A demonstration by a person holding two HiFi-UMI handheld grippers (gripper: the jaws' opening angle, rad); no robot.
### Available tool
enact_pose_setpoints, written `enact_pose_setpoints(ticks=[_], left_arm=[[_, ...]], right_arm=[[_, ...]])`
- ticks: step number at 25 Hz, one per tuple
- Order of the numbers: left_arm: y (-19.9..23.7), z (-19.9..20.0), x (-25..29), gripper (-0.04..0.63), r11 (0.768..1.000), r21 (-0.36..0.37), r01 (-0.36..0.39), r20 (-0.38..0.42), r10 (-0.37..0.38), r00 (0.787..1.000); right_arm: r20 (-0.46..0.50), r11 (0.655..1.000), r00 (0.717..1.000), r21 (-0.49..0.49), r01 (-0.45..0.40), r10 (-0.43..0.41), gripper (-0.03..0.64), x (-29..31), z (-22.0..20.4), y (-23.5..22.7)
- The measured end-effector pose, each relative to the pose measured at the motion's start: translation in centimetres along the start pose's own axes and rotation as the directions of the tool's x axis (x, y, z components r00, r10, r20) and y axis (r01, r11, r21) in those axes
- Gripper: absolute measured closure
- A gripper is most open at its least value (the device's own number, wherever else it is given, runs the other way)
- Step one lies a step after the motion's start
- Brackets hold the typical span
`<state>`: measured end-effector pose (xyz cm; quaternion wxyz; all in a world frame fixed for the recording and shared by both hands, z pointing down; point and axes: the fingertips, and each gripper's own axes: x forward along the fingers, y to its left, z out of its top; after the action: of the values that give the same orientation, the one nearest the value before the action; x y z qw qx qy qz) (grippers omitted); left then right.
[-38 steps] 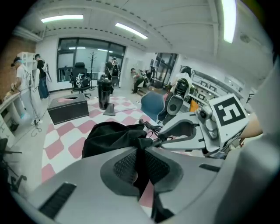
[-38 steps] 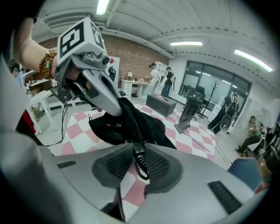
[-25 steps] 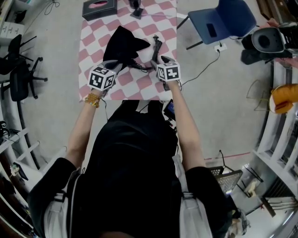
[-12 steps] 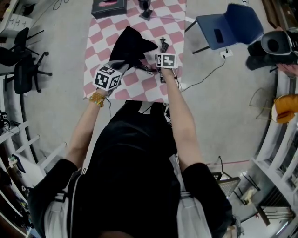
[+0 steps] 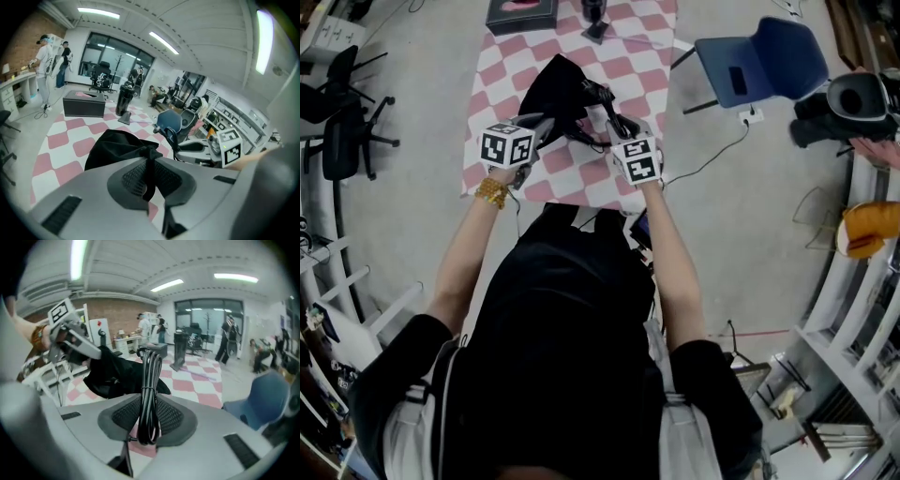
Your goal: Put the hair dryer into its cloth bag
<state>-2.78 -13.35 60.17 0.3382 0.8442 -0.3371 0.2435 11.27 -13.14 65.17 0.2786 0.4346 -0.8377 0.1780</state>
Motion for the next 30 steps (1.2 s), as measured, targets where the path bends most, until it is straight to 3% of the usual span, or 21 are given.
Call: enact_pose_setpoints(ticks=[2, 4, 7, 10, 13, 15, 19, 21, 23, 27, 30], left_arm=[[0.7, 0.9, -0.4, 0.566, 0.996, -0.092, 0.015, 0.026, -0.012, 1.000], [1.3, 1.5, -0.8, 0.566, 0.984, -0.173, 0.033, 0.052, -0.024, 0.998], [1.6, 1.8, -1.2, 0.566, 0.971, -0.233, 0.051, 0.081, -0.033, 0.996], [1.0, 1.6, -1.3, 0.566, 0.969, -0.239, 0.060, 0.082, -0.041, 0.996], [0.0, 1.2, -1.3, 0.566, 0.973, -0.223, 0.069, 0.076, -0.053, 0.996], [-0.5, 1.0, -1.3, 0.568, 0.972, -0.222, 0.080, 0.077, -0.064, 0.995], [-1.6, 0.6, -1.3, 0.566, 0.966, -0.235, 0.107, 0.083, -0.090, 0.993], [-1.8, 0.8, -1.5, 0.566, 0.962, -0.248, 0.115, 0.098, -0.093, 0.991], [-1.7, 1.3, -1.7, 0.566, 0.952, -0.281, 0.120, 0.125, -0.088, 0.988], [-1.7, 1.8, -2.0, 0.566, 0.937, -0.320, 0.142, 0.151, -0.097, 0.984], [-2.3, 1.8, -1.8, 0.566, 0.929, -0.331, 0.164, 0.158, -0.116, 0.981]], right_arm=[[0.008, 0.977, 0.999, -0.213, -0.035, 0.037, 0.514, -1.5, 1.8, 1.8], [-0.005, 0.920, 0.998, -0.387, -0.064, 0.067, 0.517, -2.6, 2.9, 3.3], [-0.093, 0.818, 0.992, -0.561, -0.126, 0.089, 0.518, -3.3, 2.8, 5.0], [-0.231, 0.714, 0.972, -0.675, -0.187, 0.036, 0.520, -3.0, 1.1, 6.2], [-0.286, 0.686, 0.955, -0.710, -0.160, -0.074, 0.525, -2.4, 0.5, 6.4], [-0.303, 0.702, 0.939, -0.704, -0.107, -0.160, 0.526, -1.9, 0.4, 5.8], [-0.322, 0.768, 0.895, -0.639, 0.035, -0.308, 0.529, -1.6, 0.4, 3.7], [-0.311, 0.763, 0.883, -0.642, 0.077, -0.351, 0.529, -2.1, 0.9, 3.3], [-0.286, 0.713, 0.891, -0.698, 0.058, -0.352, 0.529, -2.7, 1.5, 4.1], [-0.243, 0.576, 0.923, -0.817, -0.028, -0.299, 0.529, -3.7, 1.1, 7.4], [-0.251, 0.526, 0.931, -0.847, -0.079, -0.264, 0.529, -3.2, 0.1, 9.1]])
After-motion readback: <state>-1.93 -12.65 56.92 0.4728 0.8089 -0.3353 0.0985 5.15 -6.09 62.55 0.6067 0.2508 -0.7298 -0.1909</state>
